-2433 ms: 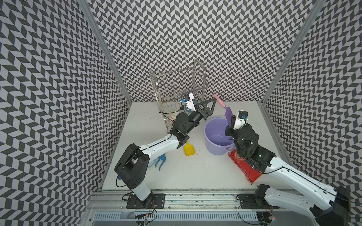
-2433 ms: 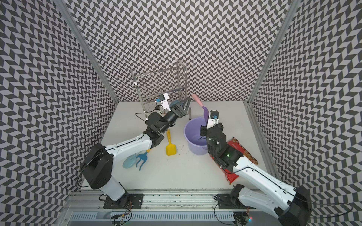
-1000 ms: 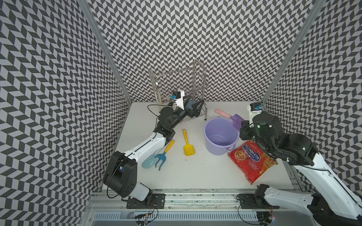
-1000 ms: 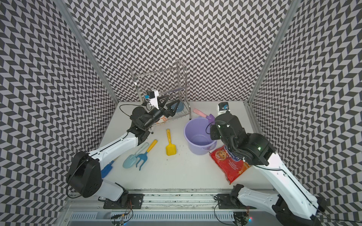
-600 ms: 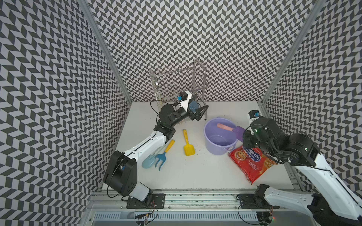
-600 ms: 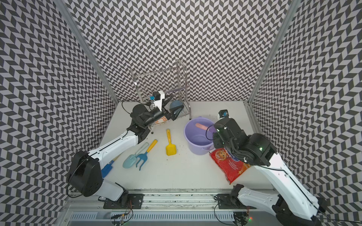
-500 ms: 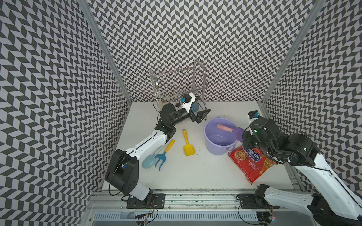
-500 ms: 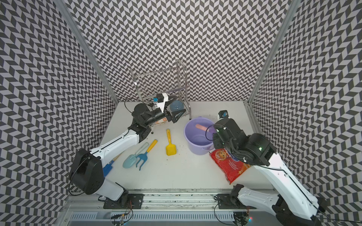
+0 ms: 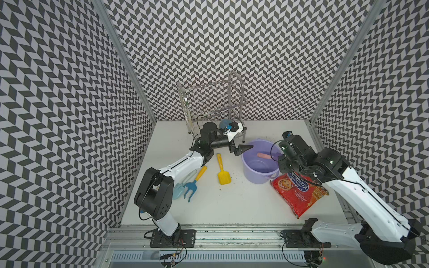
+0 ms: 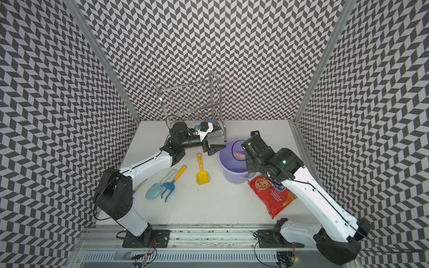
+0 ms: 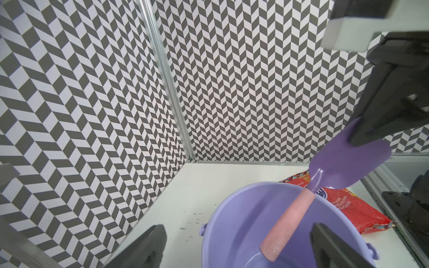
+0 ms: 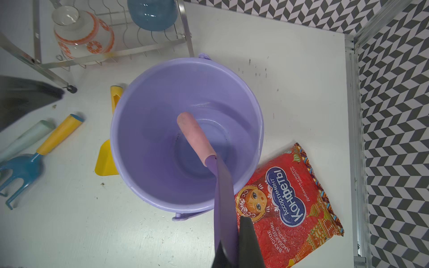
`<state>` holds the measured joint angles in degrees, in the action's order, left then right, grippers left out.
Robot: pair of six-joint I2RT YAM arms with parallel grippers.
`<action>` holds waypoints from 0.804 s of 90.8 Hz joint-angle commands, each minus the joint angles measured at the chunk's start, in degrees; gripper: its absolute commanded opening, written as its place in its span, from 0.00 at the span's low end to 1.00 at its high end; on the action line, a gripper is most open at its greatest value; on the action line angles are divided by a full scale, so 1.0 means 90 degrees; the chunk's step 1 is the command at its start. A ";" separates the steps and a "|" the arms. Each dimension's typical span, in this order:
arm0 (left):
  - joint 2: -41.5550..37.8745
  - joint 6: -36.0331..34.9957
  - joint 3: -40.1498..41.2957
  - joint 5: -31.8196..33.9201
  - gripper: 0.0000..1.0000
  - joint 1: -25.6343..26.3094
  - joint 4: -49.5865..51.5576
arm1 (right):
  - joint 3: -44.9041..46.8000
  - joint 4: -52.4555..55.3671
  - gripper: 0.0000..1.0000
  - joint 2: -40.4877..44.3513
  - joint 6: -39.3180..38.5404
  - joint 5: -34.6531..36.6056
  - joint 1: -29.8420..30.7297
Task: Organize the gardening tools
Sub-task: Place the gardening tool in the container.
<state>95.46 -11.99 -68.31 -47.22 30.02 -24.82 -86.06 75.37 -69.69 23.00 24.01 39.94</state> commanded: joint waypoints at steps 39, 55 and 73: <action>-0.0567 0.0186 0.0656 0.0934 1.00 0.0003 -0.0948 | 0.0238 -0.0587 0.00 -0.0819 -0.0612 -0.0402 -0.0317; -0.0600 0.0293 0.0702 0.1064 1.00 -0.0044 -0.1062 | 0.0241 -0.0604 0.00 -0.0992 -0.0645 -0.0415 -0.0317; -0.0638 0.0453 0.0790 0.1128 1.00 -0.0109 -0.1257 | 0.0257 -0.0622 0.00 -0.1168 -0.0651 -0.0383 -0.0317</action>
<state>91.59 -9.32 -62.19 -38.15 29.58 -33.39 -84.14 72.14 -79.42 17.45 20.45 37.30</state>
